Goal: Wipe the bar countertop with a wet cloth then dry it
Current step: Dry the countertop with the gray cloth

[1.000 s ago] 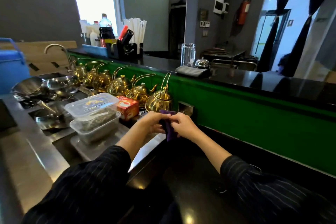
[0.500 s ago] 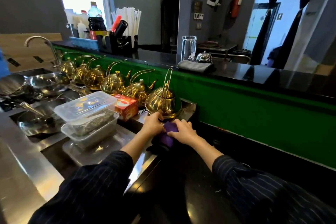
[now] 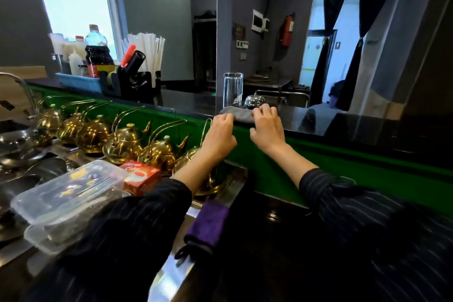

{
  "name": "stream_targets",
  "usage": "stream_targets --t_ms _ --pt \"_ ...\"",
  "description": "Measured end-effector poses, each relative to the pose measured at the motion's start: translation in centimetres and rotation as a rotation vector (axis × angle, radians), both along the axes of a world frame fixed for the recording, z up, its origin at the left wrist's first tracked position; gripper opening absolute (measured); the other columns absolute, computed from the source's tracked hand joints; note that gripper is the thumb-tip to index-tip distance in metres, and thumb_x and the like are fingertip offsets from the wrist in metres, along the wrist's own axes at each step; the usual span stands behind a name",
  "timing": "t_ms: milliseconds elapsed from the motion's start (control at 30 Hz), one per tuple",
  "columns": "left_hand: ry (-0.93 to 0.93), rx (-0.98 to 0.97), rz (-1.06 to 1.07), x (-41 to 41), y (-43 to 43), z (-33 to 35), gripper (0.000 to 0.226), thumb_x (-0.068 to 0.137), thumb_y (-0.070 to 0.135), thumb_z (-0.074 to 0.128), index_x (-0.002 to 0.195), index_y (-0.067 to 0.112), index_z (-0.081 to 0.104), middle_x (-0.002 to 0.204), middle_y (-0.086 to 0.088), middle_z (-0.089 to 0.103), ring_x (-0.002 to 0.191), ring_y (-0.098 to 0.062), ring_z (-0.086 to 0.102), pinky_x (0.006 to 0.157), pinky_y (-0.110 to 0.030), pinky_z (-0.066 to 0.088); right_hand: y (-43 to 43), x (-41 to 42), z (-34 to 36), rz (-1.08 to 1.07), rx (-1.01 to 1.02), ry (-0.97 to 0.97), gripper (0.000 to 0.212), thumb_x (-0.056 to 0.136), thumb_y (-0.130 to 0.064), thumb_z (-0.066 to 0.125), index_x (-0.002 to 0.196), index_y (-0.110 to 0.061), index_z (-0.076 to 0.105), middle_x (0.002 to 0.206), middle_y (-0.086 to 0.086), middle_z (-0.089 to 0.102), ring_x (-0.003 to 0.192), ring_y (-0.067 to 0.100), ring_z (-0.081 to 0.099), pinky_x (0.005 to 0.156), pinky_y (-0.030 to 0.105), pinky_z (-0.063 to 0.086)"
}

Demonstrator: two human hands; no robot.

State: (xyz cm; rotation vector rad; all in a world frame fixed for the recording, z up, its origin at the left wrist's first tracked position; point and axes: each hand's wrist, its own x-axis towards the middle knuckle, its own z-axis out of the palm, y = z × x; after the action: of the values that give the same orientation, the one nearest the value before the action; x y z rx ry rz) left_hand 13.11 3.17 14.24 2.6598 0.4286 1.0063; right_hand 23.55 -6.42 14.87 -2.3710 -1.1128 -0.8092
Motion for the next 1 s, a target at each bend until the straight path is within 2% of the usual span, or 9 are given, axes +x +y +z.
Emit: stream_targets --t_ms 67,133,233,333,500,633,733,867,1000 --pt "0.072 0.049 -0.002 2.7 1.4 0.9 0.054 0.075 -0.005 0.054 0.128 0.000 0.045 0.132 -0.015 0.049 0.130 -0.029 0.038 0.110 -0.034 0.032 0.5 1.8 1.2 -0.021 -0.157 0.026 0.056 0.083 -0.020 0.066 0.133 -0.009 0.044 0.146 0.011 0.037 0.133 0.031 0.033 0.106 0.045 0.034" --pt "0.165 0.139 0.043 5.2 2.9 1.3 0.056 0.073 0.000 0.058 0.128 0.002 0.044 0.132 -0.014 0.048 0.129 -0.031 0.038 0.109 -0.041 0.035 1.0 3.7 1.7 -0.006 -0.289 0.131 0.078 0.083 -0.026 0.069 0.148 -0.013 0.027 0.160 0.007 0.016 0.148 0.027 0.012 0.117 0.056 0.015" --pt "0.330 0.194 0.105 7.7 4.9 1.5 0.064 0.079 0.007 0.059 0.138 0.006 0.036 0.146 -0.012 0.037 0.140 -0.031 0.025 0.115 -0.051 0.023 1.5 6.0 1.5 -0.004 -0.463 0.205 0.091 0.085 -0.036 0.068 0.155 -0.017 0.014 0.163 0.002 0.013 0.151 0.023 0.006 0.116 0.061 0.003" --pt "0.418 0.211 0.107 8.8 6.5 1.2 0.062 0.083 0.007 0.055 0.141 0.014 0.036 0.147 -0.007 0.041 0.139 -0.026 0.031 0.115 -0.054 0.018 1.3 7.5 0.9 0.038 -0.413 0.208 0.074 0.089 -0.036 0.064 0.152 -0.020 0.028 0.158 0.000 0.030 0.148 0.020 0.020 0.116 0.062 0.003" --pt "0.262 0.329 0.068 8.9 7.6 0.8 0.048 0.079 0.007 0.059 0.127 0.016 0.056 0.128 -0.009 0.060 0.117 -0.029 0.054 0.104 -0.046 0.038 0.5 8.1 -0.2 0.108 -0.226 0.120 0.049 0.089 -0.035 0.064 0.134 -0.022 0.052 0.136 0.001 0.054 0.133 0.024 0.041 0.115 0.057 0.017" --pt "0.212 0.362 -0.003 7.4 6.5 1.7 0.028 0.080 0.010 0.058 0.107 0.015 0.066 0.110 -0.008 0.069 0.108 -0.029 0.058 0.103 -0.049 0.037 -1.5 7.9 0.7 0.166 -0.110 0.163 0.024 0.090 -0.025 0.062 0.113 -0.020 0.063 0.113 0.009 0.063 0.114 0.031 0.050 0.100 0.046 0.038" --pt "0.082 0.288 -0.042 6.3 4.3 2.4 0.019 0.078 0.014 0.058 0.096 0.012 0.064 0.094 -0.012 0.069 0.095 -0.032 0.059 0.091 -0.043 0.043 -3.9 7.5 2.2 0.188 -0.012 0.301 0.017 0.087 -0.024 0.064 0.104 -0.022 0.064 0.103 0.017 0.061 0.102 0.035 0.057 0.088 0.043 0.048" --pt "-0.016 0.155 -0.108 5.9 -0.5 4.0 0.023 0.077 0.016 0.061 0.098 0.007 0.059 0.090 -0.017 0.063 0.087 -0.033 0.057 0.079 -0.040 0.044 -8.8 6.6 5.3 0.195 0.074 0.321 0.007 0.089 -0.016 0.062 0.089 -0.021 0.057 0.089 0.009 0.061 0.090 0.030 0.060 0.069 0.034 0.042" --pt "0.010 0.159 -0.208 7.7 -5.6 4.8 0.025 0.076 0.029 0.061 0.091 0.009 0.060 0.082 -0.013 0.063 0.083 -0.034 0.060 0.070 -0.039 0.048 -15.4 6.5 8.2 0.169 0.203 0.333 0.007 0.091 -0.014 0.063 0.092 -0.009 0.059 0.080 0.002 0.055 0.077 0.018 0.051 0.062 0.030 0.033"
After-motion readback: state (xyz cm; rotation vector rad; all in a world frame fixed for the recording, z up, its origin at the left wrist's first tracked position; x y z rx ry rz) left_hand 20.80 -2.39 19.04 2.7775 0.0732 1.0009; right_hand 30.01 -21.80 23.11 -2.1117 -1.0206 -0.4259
